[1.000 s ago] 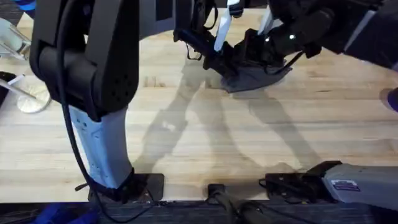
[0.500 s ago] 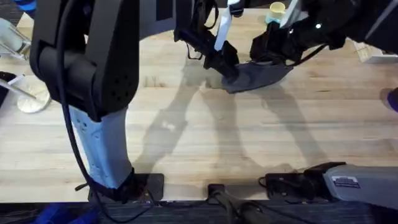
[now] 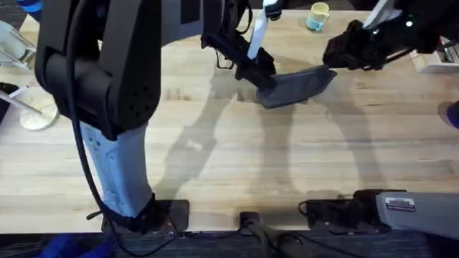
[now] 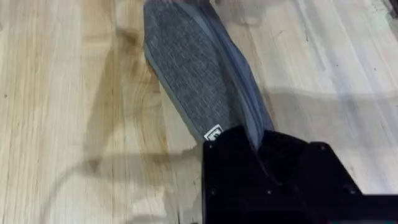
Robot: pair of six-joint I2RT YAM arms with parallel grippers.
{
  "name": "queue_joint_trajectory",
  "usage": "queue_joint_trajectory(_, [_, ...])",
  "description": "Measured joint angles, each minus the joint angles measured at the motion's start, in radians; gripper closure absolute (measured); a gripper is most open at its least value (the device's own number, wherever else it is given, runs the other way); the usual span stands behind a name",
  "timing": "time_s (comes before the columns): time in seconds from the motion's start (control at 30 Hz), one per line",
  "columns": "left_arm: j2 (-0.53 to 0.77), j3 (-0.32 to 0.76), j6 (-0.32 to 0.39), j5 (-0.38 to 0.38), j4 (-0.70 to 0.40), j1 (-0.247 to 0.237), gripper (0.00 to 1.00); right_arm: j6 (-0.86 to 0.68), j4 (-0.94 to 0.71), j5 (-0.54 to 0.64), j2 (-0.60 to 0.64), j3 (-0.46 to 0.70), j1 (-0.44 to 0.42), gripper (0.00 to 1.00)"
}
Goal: Unzip the bag, pick up the pens from the table one at a time and place them inside, then zip the bag closed.
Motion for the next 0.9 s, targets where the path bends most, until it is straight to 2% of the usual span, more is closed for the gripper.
queue_joint_trajectory(0.53, [0.000, 0.000, 0.000, -0.001, 0.008, -0.021, 0.957, -0.028, 0.001, -0.032, 0.068, 0.000, -0.198, 0.969])
queue_joint_trajectory(0.9, [0.000, 0.000, 0.000, -0.001, 0.012, -0.022, 0.956, -0.033, 0.053, -0.067, 0.231, 0.000, -0.254, 0.968])
